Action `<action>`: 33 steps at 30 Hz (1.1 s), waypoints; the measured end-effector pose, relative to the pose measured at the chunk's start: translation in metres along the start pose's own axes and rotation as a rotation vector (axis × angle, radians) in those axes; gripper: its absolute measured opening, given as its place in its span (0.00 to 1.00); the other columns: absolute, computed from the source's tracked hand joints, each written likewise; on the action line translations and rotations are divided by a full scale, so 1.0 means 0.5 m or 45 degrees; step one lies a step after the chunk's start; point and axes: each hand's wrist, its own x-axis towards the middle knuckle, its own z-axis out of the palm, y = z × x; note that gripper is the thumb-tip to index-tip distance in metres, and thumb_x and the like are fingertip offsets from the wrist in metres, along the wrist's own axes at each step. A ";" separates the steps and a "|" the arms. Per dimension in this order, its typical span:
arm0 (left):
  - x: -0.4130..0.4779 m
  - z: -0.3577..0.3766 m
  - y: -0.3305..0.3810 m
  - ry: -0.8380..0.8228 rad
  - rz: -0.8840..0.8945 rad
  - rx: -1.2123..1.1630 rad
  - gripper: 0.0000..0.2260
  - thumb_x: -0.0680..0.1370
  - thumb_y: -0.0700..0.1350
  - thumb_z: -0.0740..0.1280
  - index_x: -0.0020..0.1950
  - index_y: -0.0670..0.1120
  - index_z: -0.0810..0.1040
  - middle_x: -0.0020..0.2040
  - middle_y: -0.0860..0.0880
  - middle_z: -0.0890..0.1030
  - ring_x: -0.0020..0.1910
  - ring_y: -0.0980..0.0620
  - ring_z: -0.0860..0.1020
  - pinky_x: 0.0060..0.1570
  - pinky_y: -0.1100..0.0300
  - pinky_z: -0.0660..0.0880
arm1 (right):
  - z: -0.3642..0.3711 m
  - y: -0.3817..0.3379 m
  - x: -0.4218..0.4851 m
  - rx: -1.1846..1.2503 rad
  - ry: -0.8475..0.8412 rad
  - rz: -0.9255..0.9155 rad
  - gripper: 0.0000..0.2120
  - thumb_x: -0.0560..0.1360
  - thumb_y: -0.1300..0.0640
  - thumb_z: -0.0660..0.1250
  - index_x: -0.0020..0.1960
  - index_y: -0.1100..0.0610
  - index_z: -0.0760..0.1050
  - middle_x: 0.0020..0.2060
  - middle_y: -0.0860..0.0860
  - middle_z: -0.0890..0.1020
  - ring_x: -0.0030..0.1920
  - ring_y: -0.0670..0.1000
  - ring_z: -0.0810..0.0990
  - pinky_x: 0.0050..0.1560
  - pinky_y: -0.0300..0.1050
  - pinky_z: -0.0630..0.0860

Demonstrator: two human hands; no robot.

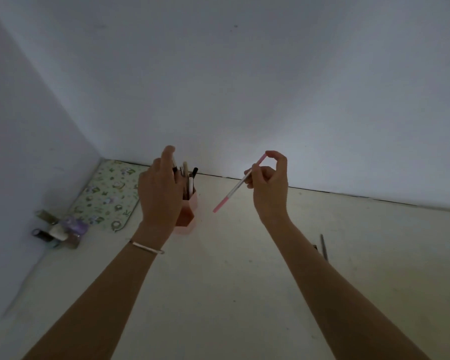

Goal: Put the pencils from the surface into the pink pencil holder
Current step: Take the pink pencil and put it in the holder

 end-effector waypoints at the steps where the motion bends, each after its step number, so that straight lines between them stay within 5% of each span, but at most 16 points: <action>1: -0.005 0.008 -0.011 -0.013 0.028 0.123 0.16 0.77 0.42 0.67 0.64 0.46 0.74 0.51 0.44 0.80 0.51 0.43 0.78 0.49 0.50 0.71 | 0.012 0.002 -0.006 0.016 0.019 -0.001 0.13 0.79 0.65 0.60 0.61 0.54 0.65 0.36 0.54 0.84 0.35 0.49 0.80 0.39 0.40 0.78; 3: -0.014 0.021 -0.027 -0.023 0.025 0.253 0.12 0.76 0.44 0.67 0.59 0.47 0.79 0.62 0.43 0.78 0.64 0.41 0.72 0.58 0.47 0.67 | 0.035 0.012 -0.016 0.002 0.049 -0.023 0.13 0.79 0.64 0.60 0.60 0.52 0.64 0.37 0.54 0.84 0.35 0.49 0.81 0.41 0.43 0.79; 6: -0.020 0.020 -0.041 0.013 -0.052 0.190 0.14 0.77 0.46 0.65 0.61 0.47 0.80 0.70 0.43 0.71 0.71 0.41 0.66 0.64 0.45 0.63 | 0.067 0.026 -0.030 -0.078 0.048 -0.116 0.12 0.80 0.62 0.60 0.60 0.51 0.63 0.38 0.52 0.85 0.36 0.48 0.82 0.42 0.45 0.80; 11: -0.004 -0.010 -0.063 0.192 -0.030 0.027 0.16 0.74 0.39 0.65 0.60 0.46 0.80 0.67 0.45 0.75 0.68 0.42 0.69 0.62 0.47 0.65 | 0.127 0.038 -0.041 -0.303 -0.035 -0.378 0.13 0.81 0.59 0.60 0.61 0.48 0.61 0.38 0.51 0.83 0.37 0.48 0.82 0.40 0.41 0.78; 14: -0.001 -0.022 -0.063 0.203 -0.029 -0.052 0.16 0.73 0.37 0.65 0.59 0.45 0.79 0.64 0.46 0.76 0.66 0.43 0.71 0.61 0.48 0.66 | 0.147 0.054 -0.047 -0.542 -0.169 -0.468 0.10 0.82 0.58 0.60 0.60 0.49 0.62 0.38 0.54 0.82 0.37 0.53 0.81 0.38 0.47 0.80; 17: -0.008 -0.026 -0.058 0.169 -0.036 -0.096 0.16 0.72 0.36 0.65 0.58 0.44 0.79 0.63 0.45 0.76 0.65 0.42 0.71 0.60 0.48 0.67 | 0.153 0.074 -0.057 -0.851 -0.346 -0.556 0.06 0.81 0.61 0.59 0.57 0.55 0.69 0.41 0.53 0.81 0.40 0.55 0.80 0.41 0.54 0.79; 19: -0.015 -0.028 -0.048 0.154 -0.047 -0.135 0.16 0.72 0.36 0.64 0.58 0.44 0.79 0.63 0.45 0.76 0.65 0.43 0.71 0.61 0.49 0.66 | 0.150 0.082 -0.065 -0.944 -0.393 -0.656 0.11 0.77 0.68 0.61 0.58 0.61 0.75 0.48 0.55 0.81 0.45 0.56 0.80 0.44 0.54 0.79; 22: -0.029 -0.029 -0.013 0.157 0.014 -0.179 0.15 0.73 0.39 0.61 0.58 0.44 0.79 0.61 0.46 0.77 0.63 0.44 0.72 0.61 0.50 0.67 | 0.119 0.072 -0.061 -0.920 -0.288 -0.650 0.20 0.74 0.71 0.60 0.64 0.61 0.74 0.52 0.55 0.79 0.48 0.53 0.80 0.44 0.46 0.79; 26: -0.050 -0.013 0.081 0.144 0.196 -0.302 0.15 0.71 0.35 0.64 0.56 0.43 0.80 0.56 0.45 0.79 0.59 0.43 0.74 0.60 0.50 0.70 | 0.034 0.042 -0.030 -0.890 -0.066 -0.516 0.20 0.74 0.70 0.59 0.63 0.58 0.73 0.48 0.52 0.78 0.44 0.48 0.77 0.41 0.43 0.75; 33: -0.130 0.043 0.292 -0.299 0.407 -0.477 0.15 0.73 0.34 0.66 0.58 0.45 0.80 0.54 0.49 0.81 0.55 0.50 0.78 0.55 0.58 0.71 | -0.161 0.026 -0.028 -0.954 0.169 -0.448 0.19 0.72 0.72 0.61 0.60 0.58 0.75 0.45 0.50 0.80 0.39 0.46 0.75 0.40 0.41 0.75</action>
